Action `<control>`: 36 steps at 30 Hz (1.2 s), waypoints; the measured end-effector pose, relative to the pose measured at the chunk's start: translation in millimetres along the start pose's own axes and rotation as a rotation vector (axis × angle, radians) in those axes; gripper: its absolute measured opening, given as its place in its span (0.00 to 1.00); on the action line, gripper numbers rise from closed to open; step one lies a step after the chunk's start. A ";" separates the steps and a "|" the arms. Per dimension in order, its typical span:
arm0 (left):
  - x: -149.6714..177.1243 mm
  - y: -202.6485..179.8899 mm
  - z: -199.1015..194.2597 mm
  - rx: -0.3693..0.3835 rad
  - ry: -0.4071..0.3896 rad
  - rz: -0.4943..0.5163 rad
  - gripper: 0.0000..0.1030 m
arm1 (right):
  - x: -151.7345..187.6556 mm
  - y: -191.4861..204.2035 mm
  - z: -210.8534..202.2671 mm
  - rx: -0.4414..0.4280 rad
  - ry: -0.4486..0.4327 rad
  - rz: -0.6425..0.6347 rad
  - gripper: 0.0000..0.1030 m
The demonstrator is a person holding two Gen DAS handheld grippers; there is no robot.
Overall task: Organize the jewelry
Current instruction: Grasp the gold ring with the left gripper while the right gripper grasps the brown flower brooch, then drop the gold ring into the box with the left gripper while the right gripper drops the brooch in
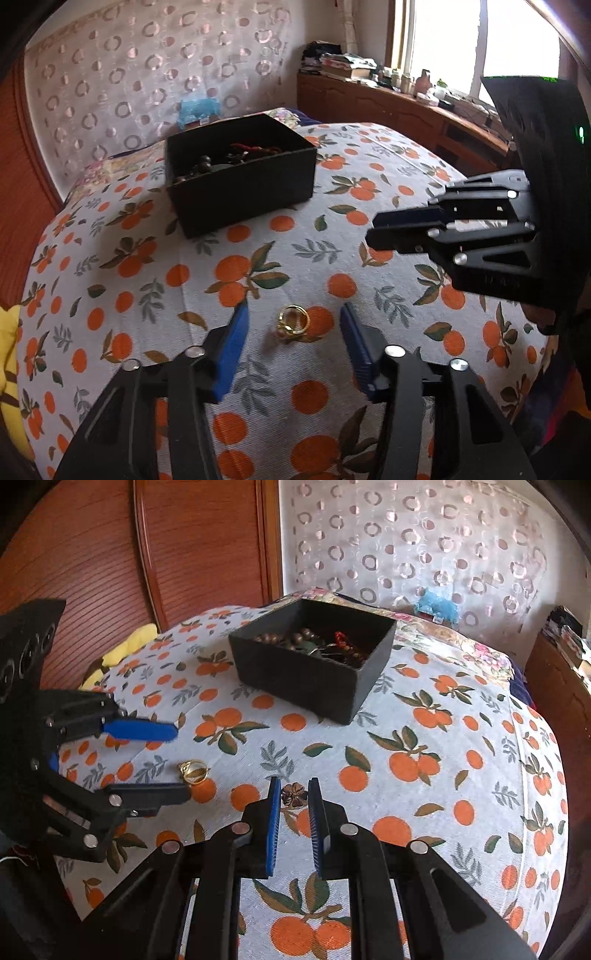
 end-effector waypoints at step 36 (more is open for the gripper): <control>-53.6 43.9 -10.4 -0.099 -0.089 -0.039 0.18 | -105.3 -32.6 10.4 0.009 -0.109 0.072 0.16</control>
Point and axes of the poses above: each gripper's, at about its wrist camera, not at the fingertips, and z roughly the way its jaws point, y to its left, x to its underside, the point moved 1 cm from there along z, roughly the way its jaws point, and after that the axes turned 4 degrees about z, right-handed, at the moved point
